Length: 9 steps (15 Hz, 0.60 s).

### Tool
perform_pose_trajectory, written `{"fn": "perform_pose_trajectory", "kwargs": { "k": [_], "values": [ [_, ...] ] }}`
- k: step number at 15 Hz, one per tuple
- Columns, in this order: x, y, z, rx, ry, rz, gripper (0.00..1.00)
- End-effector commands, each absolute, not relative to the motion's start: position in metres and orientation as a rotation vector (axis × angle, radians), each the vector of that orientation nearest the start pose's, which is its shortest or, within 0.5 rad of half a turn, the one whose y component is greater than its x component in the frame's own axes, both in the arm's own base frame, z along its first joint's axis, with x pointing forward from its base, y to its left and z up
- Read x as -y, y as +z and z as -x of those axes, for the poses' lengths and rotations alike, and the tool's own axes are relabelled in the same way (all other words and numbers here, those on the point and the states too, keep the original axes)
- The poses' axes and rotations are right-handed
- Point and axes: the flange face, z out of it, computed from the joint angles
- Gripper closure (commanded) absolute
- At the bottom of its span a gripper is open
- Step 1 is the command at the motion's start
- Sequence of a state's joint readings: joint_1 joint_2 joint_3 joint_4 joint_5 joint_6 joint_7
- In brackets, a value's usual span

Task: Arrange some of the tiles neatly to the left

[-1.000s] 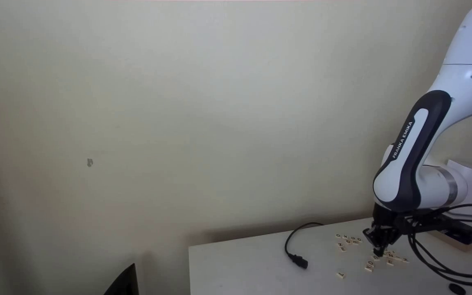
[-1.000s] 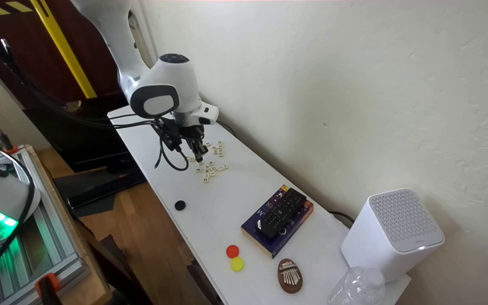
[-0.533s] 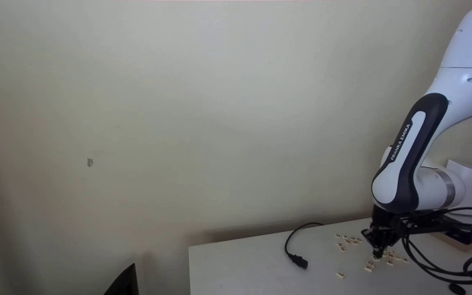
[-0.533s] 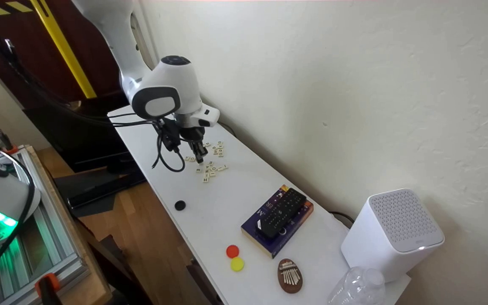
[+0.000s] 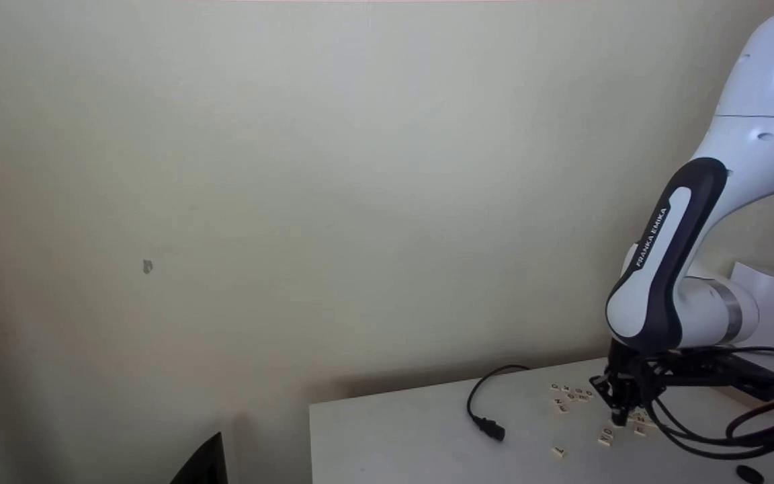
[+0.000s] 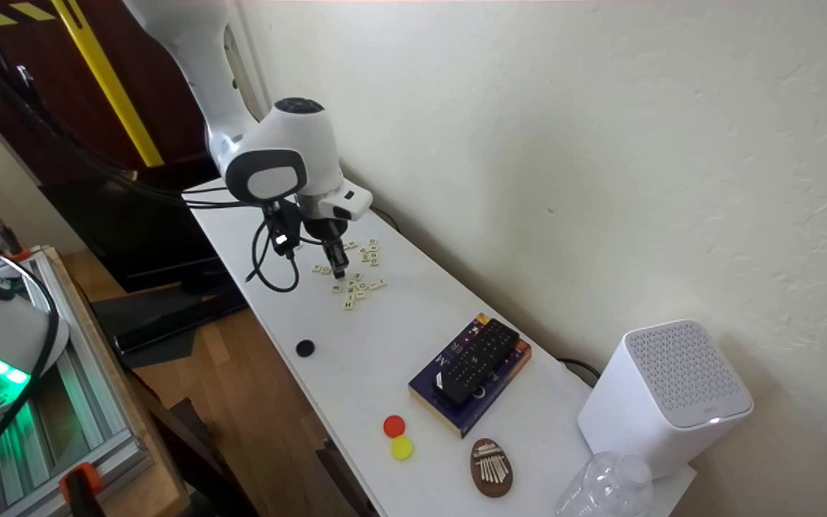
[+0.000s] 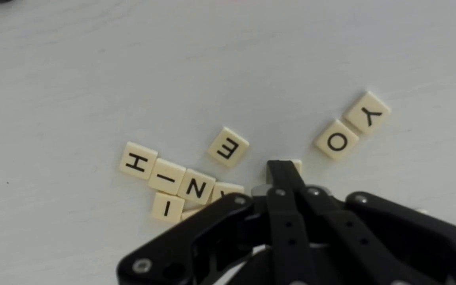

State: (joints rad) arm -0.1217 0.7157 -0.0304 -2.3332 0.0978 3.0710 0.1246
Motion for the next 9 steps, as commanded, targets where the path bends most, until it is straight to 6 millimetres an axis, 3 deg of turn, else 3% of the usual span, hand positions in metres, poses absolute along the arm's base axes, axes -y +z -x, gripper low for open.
{"fn": "perform_pose_trajectory", "kwargs": {
  "k": [1,9],
  "values": [
    [0.082,0.032,-0.476,-0.761,0.006,3.062,1.00],
    [0.080,0.036,-0.493,-1.255,0.145,2.864,1.00]
  ]
}}
